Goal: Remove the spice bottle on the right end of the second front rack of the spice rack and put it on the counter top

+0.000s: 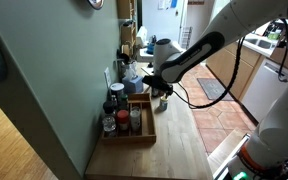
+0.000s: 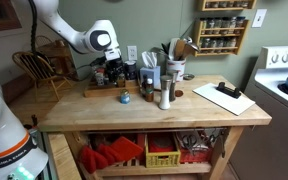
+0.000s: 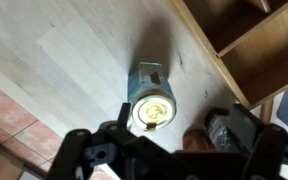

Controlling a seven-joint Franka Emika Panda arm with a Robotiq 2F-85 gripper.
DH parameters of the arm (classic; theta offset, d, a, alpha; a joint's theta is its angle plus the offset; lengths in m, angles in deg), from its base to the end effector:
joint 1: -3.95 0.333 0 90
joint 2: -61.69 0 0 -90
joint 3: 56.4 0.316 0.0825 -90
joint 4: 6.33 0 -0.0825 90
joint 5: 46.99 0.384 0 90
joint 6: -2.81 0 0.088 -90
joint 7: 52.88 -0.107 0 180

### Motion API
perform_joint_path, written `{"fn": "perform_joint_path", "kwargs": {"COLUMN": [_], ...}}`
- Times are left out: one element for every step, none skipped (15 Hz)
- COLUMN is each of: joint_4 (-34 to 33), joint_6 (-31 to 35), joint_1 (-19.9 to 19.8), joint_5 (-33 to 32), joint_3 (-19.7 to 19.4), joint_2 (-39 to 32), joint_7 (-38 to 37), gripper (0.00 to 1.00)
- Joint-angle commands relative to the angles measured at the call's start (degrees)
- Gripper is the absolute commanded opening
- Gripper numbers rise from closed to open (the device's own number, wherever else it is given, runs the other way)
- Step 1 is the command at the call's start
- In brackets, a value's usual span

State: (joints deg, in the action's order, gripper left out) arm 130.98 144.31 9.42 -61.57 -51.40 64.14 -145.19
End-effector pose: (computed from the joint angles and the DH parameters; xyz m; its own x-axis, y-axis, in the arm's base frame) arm 0.4906 0.0912 0.3436 0.3128 -0.9330 0.1780 -0.9368 -0.3339 -0.1041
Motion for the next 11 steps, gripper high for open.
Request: {"fn": "perform_joint_path", "kwargs": {"joint_4": [5.8,6.6,7.5,8.1,8.6,9.1,9.5,9.8,7.0,7.4,7.6], "joint_6": [-1.1,-1.7,-1.6,-2.1,-2.8,-3.7,-4.9,-6.3,-4.1,-5.1,-5.6], "joint_1": [0.5,3.9,5.2,6.8,8.3,9.7,10.6,11.0,3.9,4.2,4.3], "joint_5": [7.7,9.7,11.5,13.0,14.3,15.6,16.7,17.7,16.9,18.0,18.5], "joint_3": [0.2,-3.2,-4.6,-6.3,-8.0,-9.9,-11.4,-12.3,-4.5,-5.4,-5.9], "joint_2": [8.8,10.5,12.2,13.8,15.1,16.5,17.8,19.1,14.6,15.8,16.6], "joint_7": [15.5,19.9,24.2,28.4,32.5,36.7,40.8,44.9,39.2,42.4,44.2], "gripper": [0.99,1.00,1.00,1.00,1.00,1.00,1.00,1.00,1.00,1.00,1.00]}}
